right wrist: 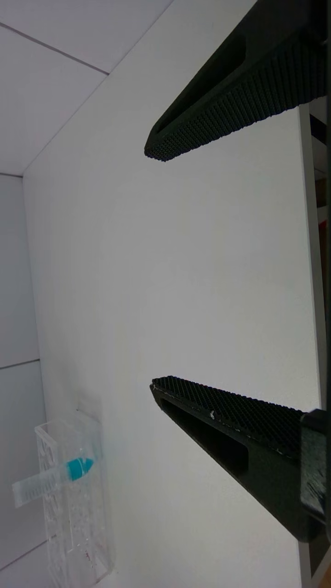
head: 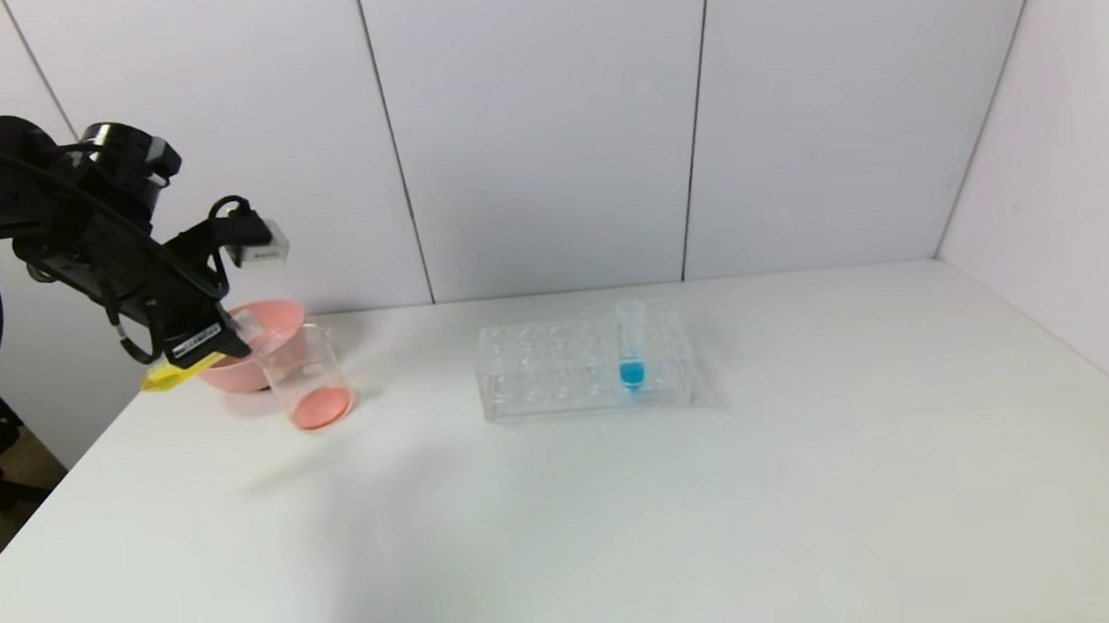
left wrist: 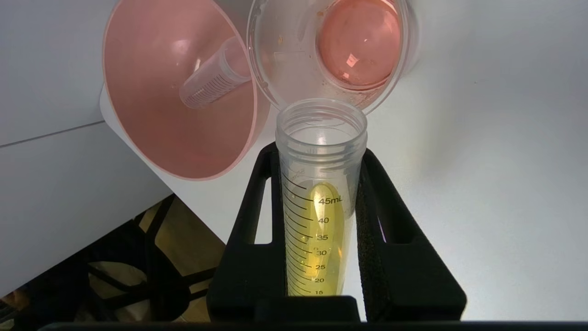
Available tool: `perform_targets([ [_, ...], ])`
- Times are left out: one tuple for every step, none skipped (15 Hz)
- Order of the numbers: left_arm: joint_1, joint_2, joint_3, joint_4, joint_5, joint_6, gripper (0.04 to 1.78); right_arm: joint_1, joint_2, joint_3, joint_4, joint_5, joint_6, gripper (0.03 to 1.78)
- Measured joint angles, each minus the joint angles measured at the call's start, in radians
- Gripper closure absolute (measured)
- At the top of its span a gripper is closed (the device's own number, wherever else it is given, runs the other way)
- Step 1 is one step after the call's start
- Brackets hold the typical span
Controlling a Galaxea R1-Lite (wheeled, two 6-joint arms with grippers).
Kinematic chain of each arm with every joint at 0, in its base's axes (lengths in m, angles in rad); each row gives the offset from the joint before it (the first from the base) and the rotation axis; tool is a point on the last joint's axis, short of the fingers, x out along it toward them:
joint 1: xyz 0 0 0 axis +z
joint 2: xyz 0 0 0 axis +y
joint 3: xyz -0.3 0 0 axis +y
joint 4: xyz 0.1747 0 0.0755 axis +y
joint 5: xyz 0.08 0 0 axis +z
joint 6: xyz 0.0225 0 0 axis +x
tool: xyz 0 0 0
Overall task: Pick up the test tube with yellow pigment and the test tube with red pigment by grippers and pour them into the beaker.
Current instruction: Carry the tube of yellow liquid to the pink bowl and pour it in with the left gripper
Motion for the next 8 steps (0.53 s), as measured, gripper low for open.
perform_targets([
  [-0.004,0.004,0.000,0.000,0.011,0.007,1.38,0.000,0.000,0.000,0.000,0.000,0.000,0.10],
  [-0.009,0.007,0.000,0.000,0.025,0.015,1.38,0.000,0.000,0.000,0.000,0.000,0.000,0.10],
  [-0.015,0.010,0.000,0.000,0.045,0.020,1.38,0.000,0.000,0.000,0.000,0.000,0.000,0.10],
  [-0.021,0.013,0.000,-0.001,0.060,0.024,1.38,0.000,0.000,0.000,0.000,0.000,0.000,0.10],
  [-0.028,0.017,-0.001,-0.003,0.072,0.032,1.38,0.000,0.000,0.000,0.000,0.000,0.000,0.10],
  [-0.034,0.020,-0.001,-0.008,0.080,0.035,1.38,0.000,0.000,0.000,0.000,0.000,0.000,0.10],
  [-0.039,0.023,-0.002,-0.009,0.090,0.036,1.38,0.000,0.000,0.000,0.000,0.000,0.000,0.10],
  [-0.044,0.027,-0.002,-0.010,0.107,0.040,1.38,0.000,0.000,0.000,0.000,0.000,0.000,0.10],
])
